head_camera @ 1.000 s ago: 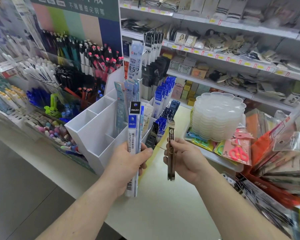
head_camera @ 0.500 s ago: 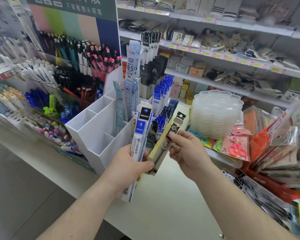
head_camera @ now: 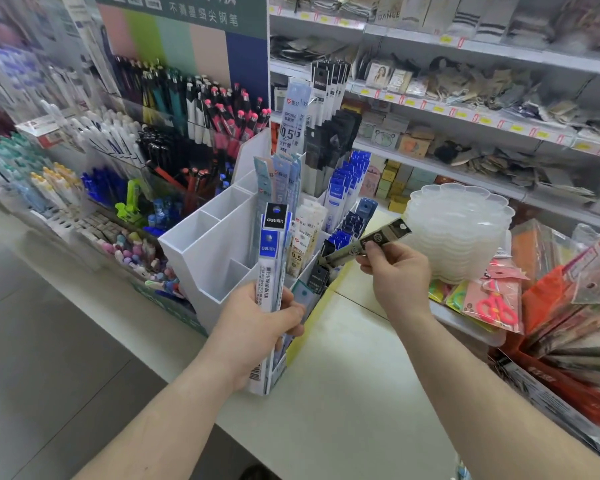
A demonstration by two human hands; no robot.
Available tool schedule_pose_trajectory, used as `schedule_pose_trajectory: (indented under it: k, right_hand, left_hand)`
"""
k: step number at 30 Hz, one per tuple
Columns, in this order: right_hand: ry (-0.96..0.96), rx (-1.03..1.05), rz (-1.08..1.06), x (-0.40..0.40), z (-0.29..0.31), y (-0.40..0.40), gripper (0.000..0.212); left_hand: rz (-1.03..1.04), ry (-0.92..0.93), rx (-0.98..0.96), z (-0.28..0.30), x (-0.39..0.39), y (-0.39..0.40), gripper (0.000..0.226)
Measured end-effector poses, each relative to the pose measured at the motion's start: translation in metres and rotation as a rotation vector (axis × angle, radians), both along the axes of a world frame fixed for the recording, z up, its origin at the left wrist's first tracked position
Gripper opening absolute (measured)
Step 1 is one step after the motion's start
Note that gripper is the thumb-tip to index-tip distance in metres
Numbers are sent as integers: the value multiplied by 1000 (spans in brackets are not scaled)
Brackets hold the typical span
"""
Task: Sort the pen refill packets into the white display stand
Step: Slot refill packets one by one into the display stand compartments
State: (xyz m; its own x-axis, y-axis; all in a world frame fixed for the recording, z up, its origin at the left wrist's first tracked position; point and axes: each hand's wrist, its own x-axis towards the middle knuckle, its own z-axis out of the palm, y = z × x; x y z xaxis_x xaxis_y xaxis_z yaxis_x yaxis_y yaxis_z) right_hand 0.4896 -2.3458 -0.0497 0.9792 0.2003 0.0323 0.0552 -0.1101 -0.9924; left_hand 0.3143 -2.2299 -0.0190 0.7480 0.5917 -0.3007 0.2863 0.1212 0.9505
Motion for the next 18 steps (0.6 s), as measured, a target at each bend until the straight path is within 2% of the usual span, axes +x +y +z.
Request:
schedule_pose_trajectory:
  k: [5,8,12,18]
  right_hand:
    - [-11,-426,159,6,-29,12,26]
    - [16,-594,294,5,-42,19,28]
    - [-37,-758,464,-1,-50,29,21]
    - [-51,-847,510,-1,-46,37,21]
  left_hand:
    - [-20,-15,13,2,-4,-3,18]
    - [-17,-18,12,1,-5,-3,19]
    - [-14,-22,-8,0,-5,-5,18]
    - [-36,-36,-57,-1,-3,-11,12]
